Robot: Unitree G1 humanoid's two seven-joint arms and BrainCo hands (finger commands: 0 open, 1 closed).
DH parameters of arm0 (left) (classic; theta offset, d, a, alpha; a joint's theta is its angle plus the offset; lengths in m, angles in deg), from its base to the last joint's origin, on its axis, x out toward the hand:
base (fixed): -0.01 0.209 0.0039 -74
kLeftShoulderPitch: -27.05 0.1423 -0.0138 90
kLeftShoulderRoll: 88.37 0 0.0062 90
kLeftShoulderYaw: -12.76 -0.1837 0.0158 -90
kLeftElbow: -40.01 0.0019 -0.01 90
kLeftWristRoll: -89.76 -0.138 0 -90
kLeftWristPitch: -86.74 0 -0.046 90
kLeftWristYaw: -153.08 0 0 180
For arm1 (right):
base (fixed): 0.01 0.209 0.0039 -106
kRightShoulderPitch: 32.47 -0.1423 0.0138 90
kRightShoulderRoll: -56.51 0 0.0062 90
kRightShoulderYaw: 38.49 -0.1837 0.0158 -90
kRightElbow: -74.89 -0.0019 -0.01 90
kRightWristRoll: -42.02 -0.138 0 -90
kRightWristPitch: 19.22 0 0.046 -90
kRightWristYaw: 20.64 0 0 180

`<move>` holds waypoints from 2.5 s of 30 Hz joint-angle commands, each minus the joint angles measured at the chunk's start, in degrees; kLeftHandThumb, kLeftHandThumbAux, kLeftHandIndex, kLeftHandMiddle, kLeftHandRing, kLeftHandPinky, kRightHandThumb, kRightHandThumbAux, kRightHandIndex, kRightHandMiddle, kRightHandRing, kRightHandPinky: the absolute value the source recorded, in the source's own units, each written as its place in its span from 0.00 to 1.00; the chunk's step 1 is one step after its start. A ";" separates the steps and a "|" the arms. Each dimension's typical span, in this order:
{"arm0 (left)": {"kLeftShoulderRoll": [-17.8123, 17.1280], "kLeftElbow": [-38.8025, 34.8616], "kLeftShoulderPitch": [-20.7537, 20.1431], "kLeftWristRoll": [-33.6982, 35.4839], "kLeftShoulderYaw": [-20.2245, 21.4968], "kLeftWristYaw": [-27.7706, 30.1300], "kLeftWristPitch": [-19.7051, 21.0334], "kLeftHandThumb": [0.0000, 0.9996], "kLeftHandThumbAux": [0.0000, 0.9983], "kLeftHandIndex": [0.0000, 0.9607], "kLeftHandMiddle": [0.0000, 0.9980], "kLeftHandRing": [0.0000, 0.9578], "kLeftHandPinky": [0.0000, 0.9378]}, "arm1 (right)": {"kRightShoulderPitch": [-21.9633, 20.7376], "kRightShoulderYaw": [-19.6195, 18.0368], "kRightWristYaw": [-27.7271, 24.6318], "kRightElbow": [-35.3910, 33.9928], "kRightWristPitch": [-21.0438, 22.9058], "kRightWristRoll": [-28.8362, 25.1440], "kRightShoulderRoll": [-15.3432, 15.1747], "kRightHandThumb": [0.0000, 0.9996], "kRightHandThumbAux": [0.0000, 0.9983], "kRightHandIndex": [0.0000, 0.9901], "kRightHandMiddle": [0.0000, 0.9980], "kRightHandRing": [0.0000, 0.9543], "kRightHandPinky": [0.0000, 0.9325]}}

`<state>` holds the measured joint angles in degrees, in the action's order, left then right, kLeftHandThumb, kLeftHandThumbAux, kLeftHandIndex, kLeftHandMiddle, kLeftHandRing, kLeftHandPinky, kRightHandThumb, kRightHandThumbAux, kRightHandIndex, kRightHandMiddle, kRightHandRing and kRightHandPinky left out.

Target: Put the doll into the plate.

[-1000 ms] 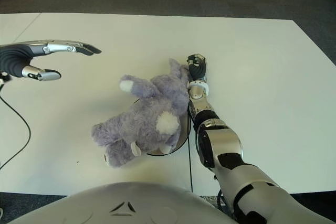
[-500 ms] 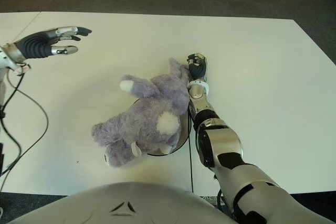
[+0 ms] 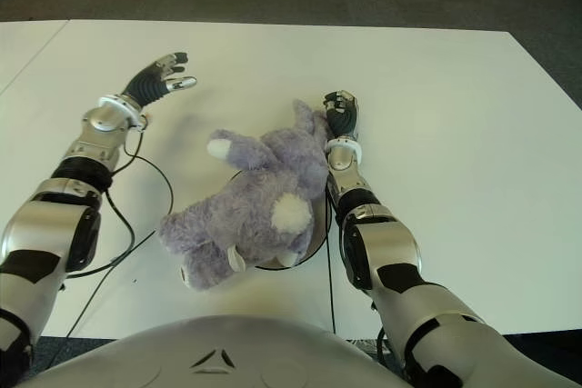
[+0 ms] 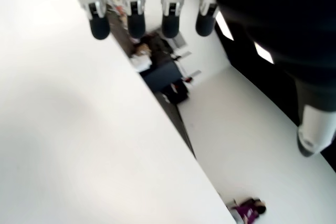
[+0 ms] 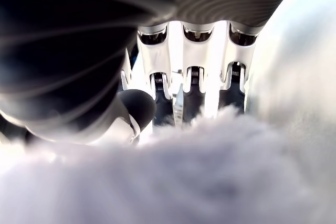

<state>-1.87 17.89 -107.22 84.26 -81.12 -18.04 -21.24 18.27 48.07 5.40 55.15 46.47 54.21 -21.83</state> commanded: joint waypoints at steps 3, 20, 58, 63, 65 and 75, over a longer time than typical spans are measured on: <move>8.24 8.59 1.26 -3.31 -0.17 -12.02 4.81 0.00 0.49 0.00 0.00 0.00 0.00 | 10.86 0.07 -0.88 7.60 6.56 0.21 1.87 0.83 0.70 0.42 0.46 0.46 0.48; 13.32 10.26 13.72 5.08 11.64 -10.54 -1.01 0.00 0.44 0.00 0.00 0.00 0.00 | 11.49 -1.24 -0.90 7.37 4.85 -0.86 1.85 0.83 0.70 0.42 0.46 0.44 0.49; 16.91 9.87 16.11 11.22 22.39 -9.39 -7.17 0.00 0.57 0.03 0.05 0.06 0.14 | 11.51 -3.98 -3.60 6.97 2.48 -3.11 1.31 0.84 0.69 0.42 0.47 0.58 0.59; 16.46 9.96 15.68 10.50 21.99 -11.12 -5.40 0.00 0.59 0.07 0.09 0.10 0.17 | 11.52 -3.81 -3.26 7.00 2.60 -2.89 1.41 0.84 0.69 0.42 0.48 0.64 0.67; 16.48 9.91 15.58 10.35 21.97 -11.47 -5.40 0.00 0.60 0.07 0.09 0.11 0.16 | 11.50 -3.81 -3.11 6.99 2.65 -2.89 1.43 0.84 0.69 0.42 0.48 0.66 0.65; 16.22 9.81 15.36 9.75 21.69 -12.35 -4.44 0.00 0.61 0.10 0.11 0.12 0.18 | 11.34 -4.21 -2.84 6.97 2.77 -3.31 1.91 0.84 0.69 0.42 0.48 0.59 0.50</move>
<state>12.74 22.38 -99.54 94.72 -59.69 -28.81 -33.00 19.23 44.62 2.77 55.48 44.70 51.73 -22.03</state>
